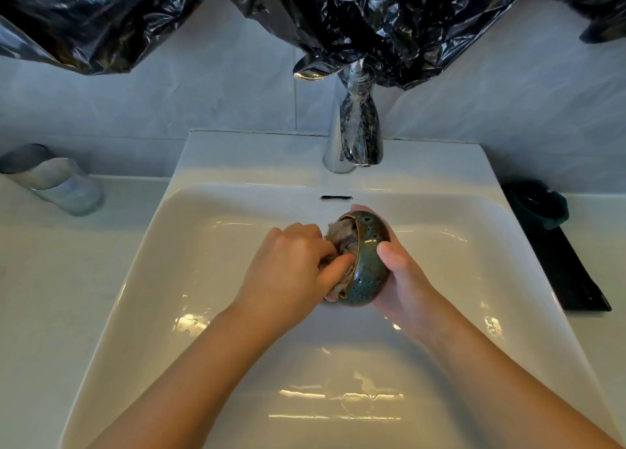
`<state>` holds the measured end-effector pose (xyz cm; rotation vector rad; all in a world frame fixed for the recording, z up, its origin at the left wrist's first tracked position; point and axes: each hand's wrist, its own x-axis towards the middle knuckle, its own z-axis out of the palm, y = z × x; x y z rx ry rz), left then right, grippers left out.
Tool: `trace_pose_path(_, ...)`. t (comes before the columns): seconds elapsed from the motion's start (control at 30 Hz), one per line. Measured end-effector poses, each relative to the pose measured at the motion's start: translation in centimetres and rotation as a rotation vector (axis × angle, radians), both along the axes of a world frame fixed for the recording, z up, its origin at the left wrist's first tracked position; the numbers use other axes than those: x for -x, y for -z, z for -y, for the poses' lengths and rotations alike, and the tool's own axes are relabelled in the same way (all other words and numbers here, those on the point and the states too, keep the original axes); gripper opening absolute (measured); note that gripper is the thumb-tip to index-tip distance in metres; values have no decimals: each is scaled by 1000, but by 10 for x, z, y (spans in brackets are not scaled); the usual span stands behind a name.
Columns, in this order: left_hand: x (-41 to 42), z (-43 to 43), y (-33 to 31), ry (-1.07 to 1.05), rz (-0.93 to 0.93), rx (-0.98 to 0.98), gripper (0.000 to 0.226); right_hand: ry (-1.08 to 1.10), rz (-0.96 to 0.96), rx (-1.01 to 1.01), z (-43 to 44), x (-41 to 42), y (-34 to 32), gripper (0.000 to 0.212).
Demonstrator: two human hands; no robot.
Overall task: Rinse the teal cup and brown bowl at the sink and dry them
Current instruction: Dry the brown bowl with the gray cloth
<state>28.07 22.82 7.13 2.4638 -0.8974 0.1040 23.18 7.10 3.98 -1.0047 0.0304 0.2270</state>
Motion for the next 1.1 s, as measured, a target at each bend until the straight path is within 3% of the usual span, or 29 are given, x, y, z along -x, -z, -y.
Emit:
trace_pose_path(0.07, -1, -1, -1, -104, -147, 198, 36, -20, -18, -41, -1, -1, 1, 86)
trace_pose_path(0.13, 1, -1, -4, -90, -65, 267, 23, -33, -23, -66, -2, -1, 2, 83)
trace_pose_path(0.2, 2, -7, -7, 92, 62, 279, 13, -54, -20, -131, -3, -1, 1, 78)
trace_pose_path(0.3, -12, -27, -7, 420, 132, 141, 34, -82, -5, -198, -1, 0, 1, 63)
trace_pose_path(0.4, -24, -28, -5, 509, 180, -28, 41, -105, -25, -237, 1, -3, 1, 60)
trace_pose_path(0.53, -20, -5, 1, 384, 252, -3, 33, -76, -46, -220, 0, -4, 4, 65)
trace_pose_path(0.63, -12, 8, 7, 240, 166, 88, 35, 2, -39, -162, 1, -4, 4, 77)
trace_pose_path(0.8, -11, 18, 3, -54, -259, 173, 30, 148, 52, 112, -5, -2, 3, 90)
trace_pose_path(0.9, -20, 25, 1, -257, -546, 178, 47, 169, 76, 175, -8, -3, 4, 96)
trace_pose_path(1.03, -18, 20, -3, -310, -330, 230, 33, 121, 23, 23, -4, -4, 6, 97)
trace_pose_path(1.1, -19, 3, -10, -83, -123, 442, 16, 88, -10, -44, -3, -4, 5, 93)
